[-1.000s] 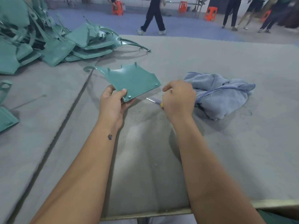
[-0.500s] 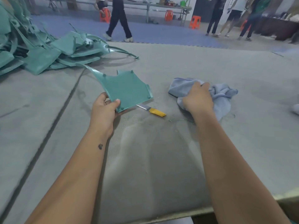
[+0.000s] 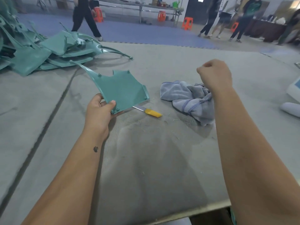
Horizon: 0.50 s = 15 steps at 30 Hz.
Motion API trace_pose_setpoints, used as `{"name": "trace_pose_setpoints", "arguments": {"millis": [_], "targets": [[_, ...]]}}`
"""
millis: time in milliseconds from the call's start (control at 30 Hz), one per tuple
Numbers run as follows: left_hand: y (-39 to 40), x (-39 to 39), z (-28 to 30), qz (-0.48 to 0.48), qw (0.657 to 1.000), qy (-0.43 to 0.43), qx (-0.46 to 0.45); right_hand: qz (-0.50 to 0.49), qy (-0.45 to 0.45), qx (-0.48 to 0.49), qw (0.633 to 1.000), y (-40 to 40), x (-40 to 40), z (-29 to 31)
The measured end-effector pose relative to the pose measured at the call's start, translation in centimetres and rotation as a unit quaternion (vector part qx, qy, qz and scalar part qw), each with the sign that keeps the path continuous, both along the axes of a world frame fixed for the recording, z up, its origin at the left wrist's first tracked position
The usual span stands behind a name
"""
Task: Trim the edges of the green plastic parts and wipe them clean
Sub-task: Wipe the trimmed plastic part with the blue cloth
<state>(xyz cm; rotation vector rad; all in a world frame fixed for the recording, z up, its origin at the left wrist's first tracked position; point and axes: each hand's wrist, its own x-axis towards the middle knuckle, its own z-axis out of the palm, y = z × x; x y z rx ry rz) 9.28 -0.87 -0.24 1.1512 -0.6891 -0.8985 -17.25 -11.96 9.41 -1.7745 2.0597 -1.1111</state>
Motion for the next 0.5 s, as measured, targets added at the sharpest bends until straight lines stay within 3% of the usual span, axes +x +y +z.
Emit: {"name": "trace_pose_setpoints", "arguments": {"millis": [100, 167, 367, 433, 500], "targets": [[-0.1, 0.0, 0.0, 0.001, 1.000, -0.007, 0.004, -0.098, 0.016, 0.174, 0.980, 0.1, -1.5, -2.0], [-0.2, 0.1, 0.0, 0.002, 1.000, -0.007, 0.009, -0.061, 0.000, 0.180, 0.982, 0.6, -2.2, -3.6], [-0.3, -0.1, 0.1, 0.008, 0.999, -0.024, 0.020, -0.019, -0.096, -0.044, 0.994, 1.0, -3.0, -3.0], [-0.4, -0.1, 0.1, 0.010, 1.000, -0.019, 0.017, 0.007, -0.158, -0.191, 0.969, 1.2, -1.6, -1.3], [-0.4, -0.1, 0.1, 0.008, 1.000, -0.011, 0.012, 0.043, -0.197, -0.279, 0.939, 1.8, 0.2, -0.1]]}}
